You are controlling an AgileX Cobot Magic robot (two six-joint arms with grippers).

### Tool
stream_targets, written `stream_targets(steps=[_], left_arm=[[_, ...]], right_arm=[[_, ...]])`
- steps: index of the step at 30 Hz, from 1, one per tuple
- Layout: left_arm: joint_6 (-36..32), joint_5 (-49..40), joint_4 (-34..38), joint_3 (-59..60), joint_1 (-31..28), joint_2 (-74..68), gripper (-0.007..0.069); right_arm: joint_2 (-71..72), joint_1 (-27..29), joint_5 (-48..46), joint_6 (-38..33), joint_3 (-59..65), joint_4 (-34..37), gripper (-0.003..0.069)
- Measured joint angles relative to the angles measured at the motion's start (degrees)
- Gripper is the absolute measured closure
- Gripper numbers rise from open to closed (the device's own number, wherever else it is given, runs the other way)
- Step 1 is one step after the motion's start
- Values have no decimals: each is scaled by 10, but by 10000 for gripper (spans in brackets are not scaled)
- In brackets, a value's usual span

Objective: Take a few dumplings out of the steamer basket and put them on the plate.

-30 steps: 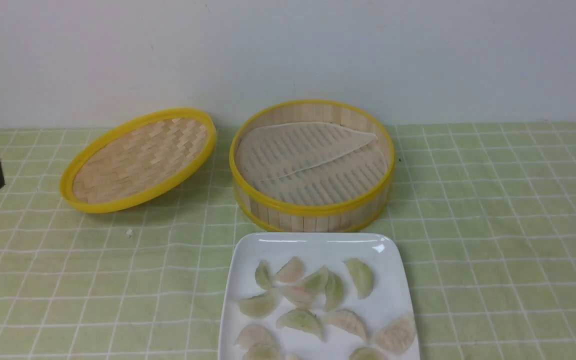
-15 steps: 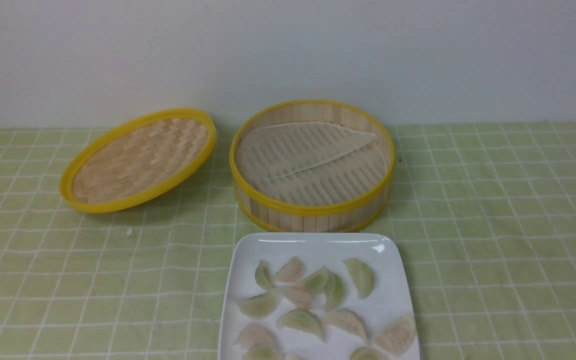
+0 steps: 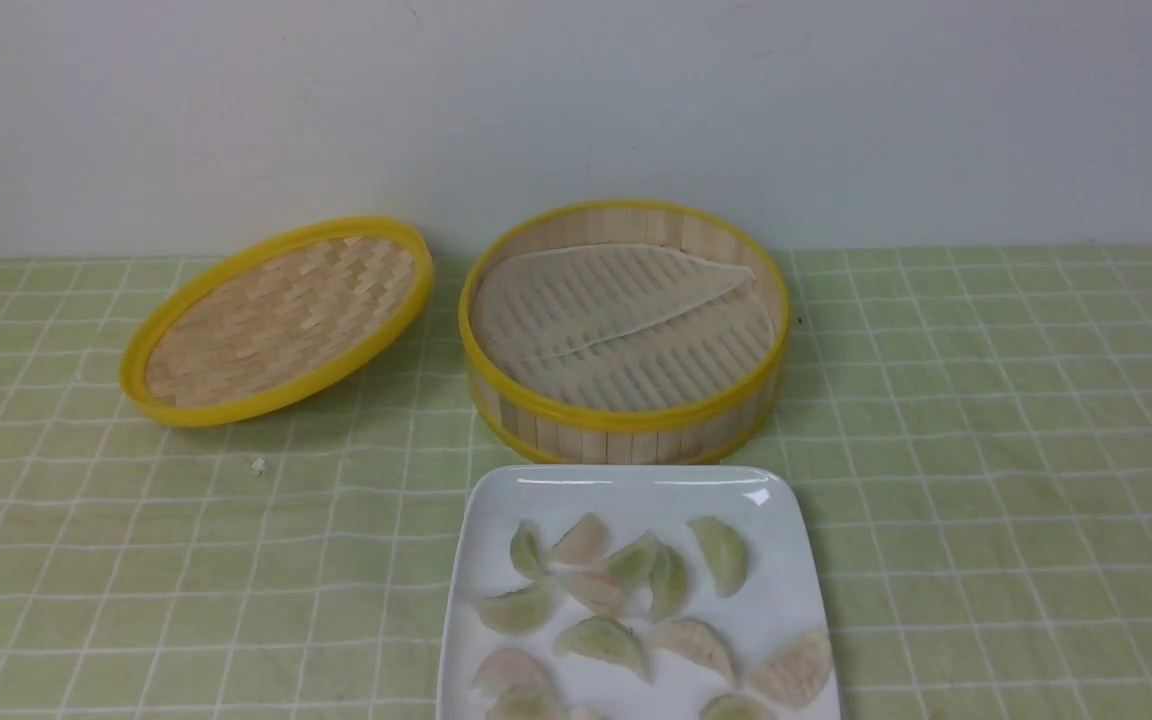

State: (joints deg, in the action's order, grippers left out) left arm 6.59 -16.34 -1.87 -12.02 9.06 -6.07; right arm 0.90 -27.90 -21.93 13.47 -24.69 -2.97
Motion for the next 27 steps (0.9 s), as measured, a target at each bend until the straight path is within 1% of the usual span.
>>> stream_targets(steps=[2,4,7,15,27], left_arm=[[-13,7,7,43,-28,29,631],[-29,8,9,90,-43,53,631],[-55,8,13,132,-49,66,631],[-71,-49,19,137,-49,67,631],[-72,-54,19,137,-49,67,631]], right_arm=[[0,0,0,0,0,0,673],[0,0,0,0,0,0,673],[0,0,0,0,0,0,673],[0,0,0,0,0,0,673],[0,0,0,0,1,0,673]])
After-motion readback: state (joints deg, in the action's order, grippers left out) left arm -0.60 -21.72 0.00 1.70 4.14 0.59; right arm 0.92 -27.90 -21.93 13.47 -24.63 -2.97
